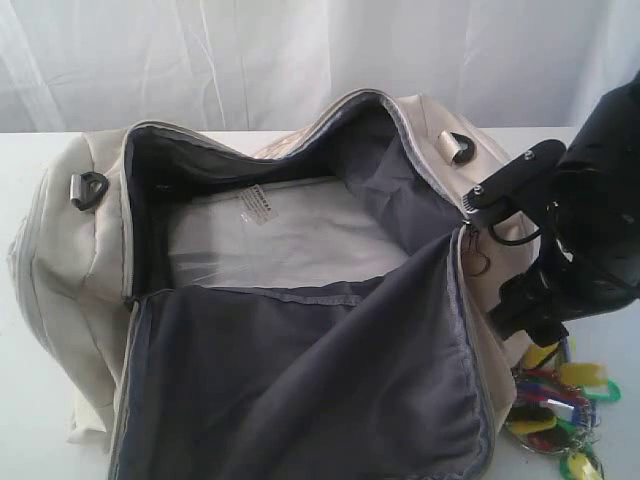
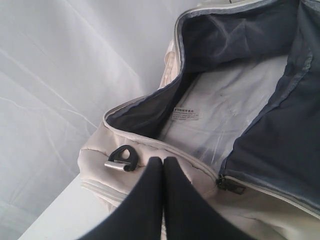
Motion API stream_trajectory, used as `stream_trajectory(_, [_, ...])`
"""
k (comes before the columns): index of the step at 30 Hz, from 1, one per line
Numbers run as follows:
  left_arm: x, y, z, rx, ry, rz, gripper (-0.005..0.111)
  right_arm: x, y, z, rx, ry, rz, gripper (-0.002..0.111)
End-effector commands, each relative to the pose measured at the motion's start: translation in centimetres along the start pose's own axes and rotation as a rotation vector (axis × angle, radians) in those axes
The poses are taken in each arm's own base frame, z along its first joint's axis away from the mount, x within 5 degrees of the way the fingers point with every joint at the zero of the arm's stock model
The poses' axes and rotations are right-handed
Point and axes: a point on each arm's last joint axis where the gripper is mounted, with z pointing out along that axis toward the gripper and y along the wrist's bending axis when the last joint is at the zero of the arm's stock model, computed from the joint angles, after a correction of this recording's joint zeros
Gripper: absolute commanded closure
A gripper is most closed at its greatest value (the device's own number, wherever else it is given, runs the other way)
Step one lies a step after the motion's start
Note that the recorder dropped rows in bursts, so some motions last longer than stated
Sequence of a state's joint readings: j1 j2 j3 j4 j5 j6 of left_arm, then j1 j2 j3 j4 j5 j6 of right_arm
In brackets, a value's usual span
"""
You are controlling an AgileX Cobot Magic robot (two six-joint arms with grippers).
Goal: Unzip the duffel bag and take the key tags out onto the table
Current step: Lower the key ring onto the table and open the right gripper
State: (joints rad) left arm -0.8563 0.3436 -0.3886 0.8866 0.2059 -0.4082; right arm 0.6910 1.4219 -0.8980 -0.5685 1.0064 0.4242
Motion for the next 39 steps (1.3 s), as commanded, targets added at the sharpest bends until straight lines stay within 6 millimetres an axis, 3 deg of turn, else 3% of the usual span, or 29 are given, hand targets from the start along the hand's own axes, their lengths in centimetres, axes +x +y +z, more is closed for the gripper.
stream_trajectory(1, [0.0,-0.1,-0.1,0.002,-0.016,0.001,0.107,0.2,-0.5,-0.6,-0.002,-0.024,0.023,0.032])
stream_trajectory(9, [0.0,-0.1,-0.1,0.002,-0.016,0.001,0.107,0.8,-1.1,-3.2,-0.089,-0.09,0.099,0.032])
stream_trajectory(17, [0.0,-0.1,-0.1,0.001,-0.013,0.001,0.107,1.1,-0.7,-7.8,-0.381,-0.277,0.106,0.038])
stream_trajectory(22, [0.0,-0.1,-0.1,0.001,-0.01,0.001,0.107,1.6,-0.3,-10.2,-0.541,-0.415,0.067,0.059])
stream_trajectory(23, [0.1,0.0,-0.1,0.0,-0.006,0.001,0.107,1.9,-0.5,-10.8,-0.553,-0.45,0.034,0.078])
stream_trajectory(26, [0.2,0.0,-0.1,-0.003,0.003,0.001,0.107,2.3,-0.7,-11.1,-0.534,-0.493,-0.039,0.109])
stream_trajectory(31, [0.6,0.1,-0.1,-0.017,0.054,0.001,0.107,3.2,-1.2,-11.9,-0.525,-0.668,-0.013,0.108])
stream_trajectory(39, [1.0,-0.1,-0.1,0.001,0.098,-0.077,0.107,7.5,-3.0,-14.5,-0.499,-0.939,0.062,0.108])
